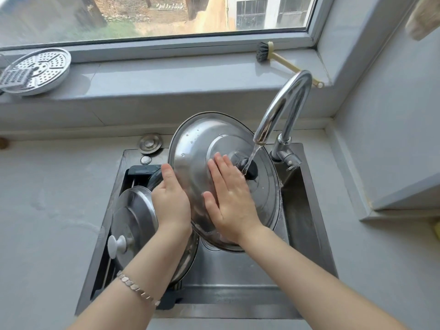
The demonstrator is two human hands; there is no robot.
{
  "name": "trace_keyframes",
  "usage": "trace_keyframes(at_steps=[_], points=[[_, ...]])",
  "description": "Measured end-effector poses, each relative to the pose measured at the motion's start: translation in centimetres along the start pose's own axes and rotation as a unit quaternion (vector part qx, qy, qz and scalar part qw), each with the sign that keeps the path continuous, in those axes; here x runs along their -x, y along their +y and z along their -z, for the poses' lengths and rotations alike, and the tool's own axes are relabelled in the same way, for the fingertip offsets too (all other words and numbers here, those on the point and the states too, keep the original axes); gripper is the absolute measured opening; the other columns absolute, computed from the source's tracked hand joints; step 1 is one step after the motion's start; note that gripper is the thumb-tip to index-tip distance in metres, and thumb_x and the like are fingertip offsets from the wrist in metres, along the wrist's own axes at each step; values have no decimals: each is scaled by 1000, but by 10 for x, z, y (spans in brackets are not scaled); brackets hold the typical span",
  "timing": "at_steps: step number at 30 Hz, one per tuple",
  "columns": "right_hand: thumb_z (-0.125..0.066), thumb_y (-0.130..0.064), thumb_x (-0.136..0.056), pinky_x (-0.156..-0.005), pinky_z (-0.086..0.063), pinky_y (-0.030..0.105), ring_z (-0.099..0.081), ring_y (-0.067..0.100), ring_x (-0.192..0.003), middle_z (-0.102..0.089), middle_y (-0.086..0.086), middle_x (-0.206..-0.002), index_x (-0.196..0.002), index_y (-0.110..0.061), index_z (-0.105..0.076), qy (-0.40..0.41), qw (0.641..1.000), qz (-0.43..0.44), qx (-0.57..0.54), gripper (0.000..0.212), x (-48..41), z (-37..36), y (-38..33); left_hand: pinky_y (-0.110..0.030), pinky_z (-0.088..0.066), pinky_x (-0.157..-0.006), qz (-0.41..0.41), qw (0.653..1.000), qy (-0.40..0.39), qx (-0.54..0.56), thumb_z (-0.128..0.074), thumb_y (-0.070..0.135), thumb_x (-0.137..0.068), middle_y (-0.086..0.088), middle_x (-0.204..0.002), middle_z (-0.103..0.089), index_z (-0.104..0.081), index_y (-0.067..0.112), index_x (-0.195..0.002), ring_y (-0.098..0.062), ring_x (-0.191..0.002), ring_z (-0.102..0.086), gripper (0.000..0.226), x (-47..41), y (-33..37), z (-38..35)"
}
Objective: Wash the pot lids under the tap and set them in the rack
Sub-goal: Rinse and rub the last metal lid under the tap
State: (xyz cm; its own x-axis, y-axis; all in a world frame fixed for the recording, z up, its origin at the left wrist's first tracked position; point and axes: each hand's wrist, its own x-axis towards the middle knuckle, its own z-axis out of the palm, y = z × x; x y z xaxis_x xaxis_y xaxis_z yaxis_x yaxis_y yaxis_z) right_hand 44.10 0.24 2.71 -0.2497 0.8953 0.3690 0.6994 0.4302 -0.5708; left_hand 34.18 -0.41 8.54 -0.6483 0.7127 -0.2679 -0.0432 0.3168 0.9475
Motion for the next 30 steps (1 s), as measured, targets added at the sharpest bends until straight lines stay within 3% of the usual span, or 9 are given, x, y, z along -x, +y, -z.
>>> trace_keyframes(at_steps=[2, 5, 7, 11, 17, 20, 22, 26, 30], points=[[-33, -31, -91, -113, -11, 40, -15, 23, -140, -30, 13, -150, -142, -7, -28, -2, 1000, 27, 1, 56, -6, 0, -11, -29, -35, -53, -1, 1000, 6, 3, -35, 49, -96, -1, -60, -43, -44, 17, -63, -15, -55, -39, 47, -5, 8, 0], [-28, -28, -97, -117, -14, 41, -19, 22, -142, -33, 4, -149, -141, -15, -29, -53, 977, 206, 31, 46, 21, -1, -12, -29, -36, -57, -3, 1000, 21, 18, -37, 52, -94, -1, -62, -41, -40, 21, -61, -20, -62, -40, 45, -17, 14, 4], [-24, -30, -100, -118, -12, 38, -12, 19, -145, -22, -4, -153, -145, -19, -23, -73, 963, 253, 57, 47, 49, -2, 6, -30, -34, -58, 0, 999, 48, 16, -37, 55, -93, 0, -61, -40, -39, 23, -61, -18, -62, -40, 46, -22, 16, 8], [-24, -36, -101, -119, -8, 36, -5, 18, -146, 1, -12, -157, -149, -26, -9, -76, 963, 239, 95, 52, 86, 0, 56, -32, -35, -62, -9, 997, 75, 22, -37, 58, -91, 1, -59, -39, -39, 23, -58, -19, -60, -39, 48, -23, 13, 13], [-23, -44, -100, -119, -8, 38, -6, 19, -146, 3, -8, -158, -143, -26, -26, -39, 977, 204, 47, 47, 65, -4, 17, -32, -36, -58, -15, 997, 69, 25, -36, 54, -94, -1, -56, -39, -40, 19, -56, -21, -60, -39, 51, -3, 7, -3], [-24, -43, -100, -118, -9, 37, -6, 18, -146, 3, -8, -158, -144, -33, -22, -53, 974, 217, 47, 46, 70, -3, 40, -36, -38, -61, 1, 995, 93, 33, -38, 57, -92, -2, -54, -39, -39, 21, -54, -24, -60, -39, 52, -7, 9, -1], [-22, -49, -99, -119, -6, 33, -1, 13, -146, 6, -14, -157, -146, -39, -11, -98, 984, 150, 9, 50, 84, -2, 63, -37, -39, -61, 10, 991, 126, 54, -39, 57, -91, -1, -52, -41, -40, 20, -52, -24, -60, -40, 53, -13, 15, 3], [-11, -68, -87, -117, 4, 24, 12, -2, -141, 17, -21, -151, -142, -38, 8, -143, 962, -166, -165, 66, 76, 2, 68, -29, -42, -62, 19, 985, 161, 54, -37, 52, -94, 3, -57, -47, -45, 18, -56, -17, -59, -45, 53, -9, 21, 10], [-23, -34, -101, -115, -2, 26, -4, 11, -145, -9, -2, -157, -149, -12, -10, -76, 869, -398, -285, 54, 23, 2, 70, -30, -39, -62, 44, 989, 141, 4, -34, 55, -94, 2, -60, -48, -47, 17, -57, -18, -59, -44, 55, 3, 15, 16]])
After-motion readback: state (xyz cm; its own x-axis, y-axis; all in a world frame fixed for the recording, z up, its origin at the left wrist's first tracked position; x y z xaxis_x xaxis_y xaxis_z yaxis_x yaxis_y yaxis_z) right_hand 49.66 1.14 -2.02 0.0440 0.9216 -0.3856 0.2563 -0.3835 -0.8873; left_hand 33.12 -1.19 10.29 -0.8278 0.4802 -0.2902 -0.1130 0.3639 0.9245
